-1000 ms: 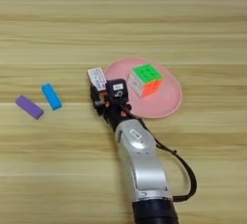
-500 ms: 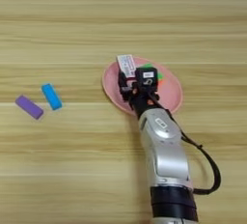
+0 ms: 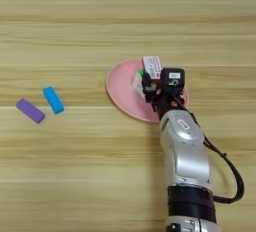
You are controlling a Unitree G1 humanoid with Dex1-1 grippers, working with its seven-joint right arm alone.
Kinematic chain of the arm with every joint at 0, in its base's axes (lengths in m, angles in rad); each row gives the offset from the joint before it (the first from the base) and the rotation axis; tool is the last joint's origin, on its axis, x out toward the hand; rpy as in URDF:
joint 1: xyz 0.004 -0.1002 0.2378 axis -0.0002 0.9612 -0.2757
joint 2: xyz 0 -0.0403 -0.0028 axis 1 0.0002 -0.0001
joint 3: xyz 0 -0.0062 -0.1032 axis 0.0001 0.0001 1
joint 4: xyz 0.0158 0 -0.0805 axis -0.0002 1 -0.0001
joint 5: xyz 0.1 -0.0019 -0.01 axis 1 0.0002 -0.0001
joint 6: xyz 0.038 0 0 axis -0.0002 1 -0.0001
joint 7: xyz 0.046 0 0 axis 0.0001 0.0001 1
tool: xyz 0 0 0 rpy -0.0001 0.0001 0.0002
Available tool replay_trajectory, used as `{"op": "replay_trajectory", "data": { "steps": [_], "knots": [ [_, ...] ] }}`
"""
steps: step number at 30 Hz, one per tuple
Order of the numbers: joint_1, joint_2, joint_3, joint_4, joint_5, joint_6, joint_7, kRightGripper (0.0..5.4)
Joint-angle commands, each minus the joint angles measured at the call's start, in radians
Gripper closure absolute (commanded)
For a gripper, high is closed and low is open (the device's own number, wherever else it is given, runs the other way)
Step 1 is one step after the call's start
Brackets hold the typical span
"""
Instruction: Move the objects on the table
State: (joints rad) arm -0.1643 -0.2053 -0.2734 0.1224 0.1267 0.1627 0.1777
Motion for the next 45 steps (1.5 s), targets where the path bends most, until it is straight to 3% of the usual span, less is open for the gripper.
{"op": "replay_trajectory", "data": {
  "steps": [1,14,23,42,45],
  "knots": [
    [-0.079,-0.048,-0.020,-0.014,0.005,-0.044,-0.015,3.31],
    [-0.077,-0.042,-0.002,0.019,0.012,-0.059,-0.004,3.31],
    [-0.075,-0.040,0.007,0.020,0.023,-0.054,0.005,1.97],
    [-0.075,-0.048,0.000,0.027,0.025,-0.061,-0.002,0.11],
    [-0.075,-0.048,-0.001,0.026,0.025,-0.061,-0.002,0.02]
  ]
}}
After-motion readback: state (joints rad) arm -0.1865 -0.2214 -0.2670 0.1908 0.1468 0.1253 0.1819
